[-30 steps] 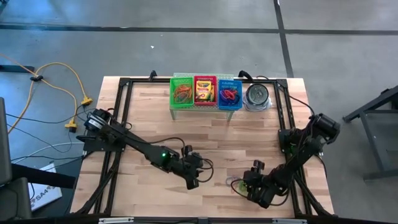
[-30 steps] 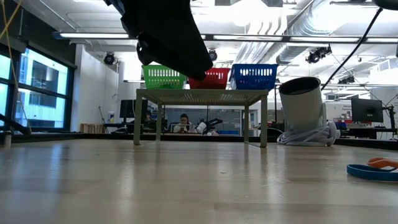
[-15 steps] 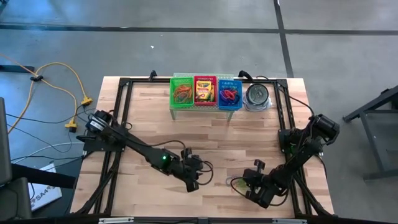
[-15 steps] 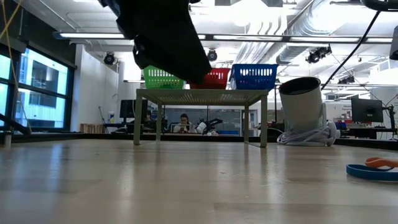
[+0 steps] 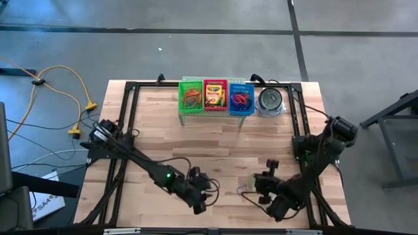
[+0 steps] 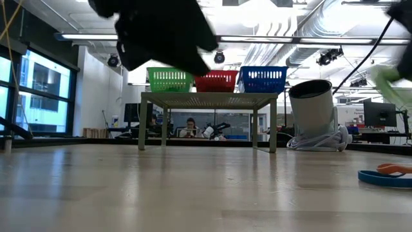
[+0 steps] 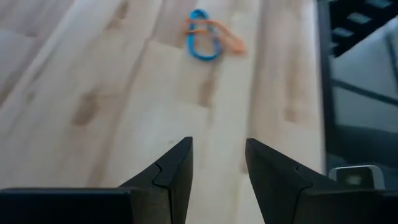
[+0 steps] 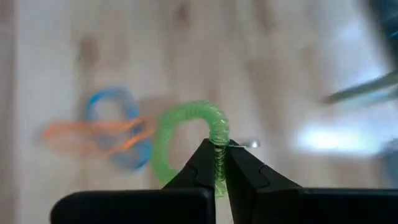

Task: Pick & Place Office Desk Supplies
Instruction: Put the green spring keychain into the blue bin on the shelf

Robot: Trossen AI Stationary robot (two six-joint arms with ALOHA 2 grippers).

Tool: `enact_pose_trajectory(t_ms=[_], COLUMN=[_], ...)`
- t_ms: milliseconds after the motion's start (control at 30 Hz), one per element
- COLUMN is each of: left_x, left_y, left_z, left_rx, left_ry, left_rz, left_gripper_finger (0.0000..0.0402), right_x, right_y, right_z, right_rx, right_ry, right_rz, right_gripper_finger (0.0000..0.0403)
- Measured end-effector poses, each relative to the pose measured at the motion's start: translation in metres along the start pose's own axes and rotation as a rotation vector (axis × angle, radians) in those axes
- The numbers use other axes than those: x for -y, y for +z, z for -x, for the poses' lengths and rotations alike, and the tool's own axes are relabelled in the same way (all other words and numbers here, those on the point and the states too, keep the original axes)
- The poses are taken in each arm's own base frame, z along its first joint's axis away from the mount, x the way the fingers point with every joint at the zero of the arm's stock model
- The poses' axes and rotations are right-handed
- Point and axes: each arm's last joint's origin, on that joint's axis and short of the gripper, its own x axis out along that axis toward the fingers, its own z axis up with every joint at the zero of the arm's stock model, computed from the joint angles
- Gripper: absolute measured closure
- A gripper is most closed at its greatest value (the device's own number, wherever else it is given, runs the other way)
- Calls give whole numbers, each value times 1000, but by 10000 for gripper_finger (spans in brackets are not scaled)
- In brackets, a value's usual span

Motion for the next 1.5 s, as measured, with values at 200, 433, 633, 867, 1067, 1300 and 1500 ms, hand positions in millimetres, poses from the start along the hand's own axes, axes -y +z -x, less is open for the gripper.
enact_pose_trajectory(t_ms=[200,433,633,867,1067,1300,1500], left_x=[21,28,22,20,21,25,27], left_y=[-6,-8,-2,1,1,-3,-5], left_z=[7,10,8,7,7,9,10], left_rx=[59,88,136,150,143,136,135], left_ry=[-99,-118,-63,-71,-79,-92,-94], left_rz=[8,7,23,94,130,128,124], left_gripper_finger=[258,258,258,258,258,258,258], right_x=[57,137,200,258,289,304,306], right_y=[38,82,98,133,143,137,136], right_z=[23,29,12,-20,-41,-63,-82], right_rx=[98,81,-34,20,72,-16,-70], right_ry=[-329,-448,-510,-376,-325,-309,-317], right_rz=[-22,-136,-216,-303,-417,-491,-483], right_gripper_finger=[397,397,397,397,391,382,343])
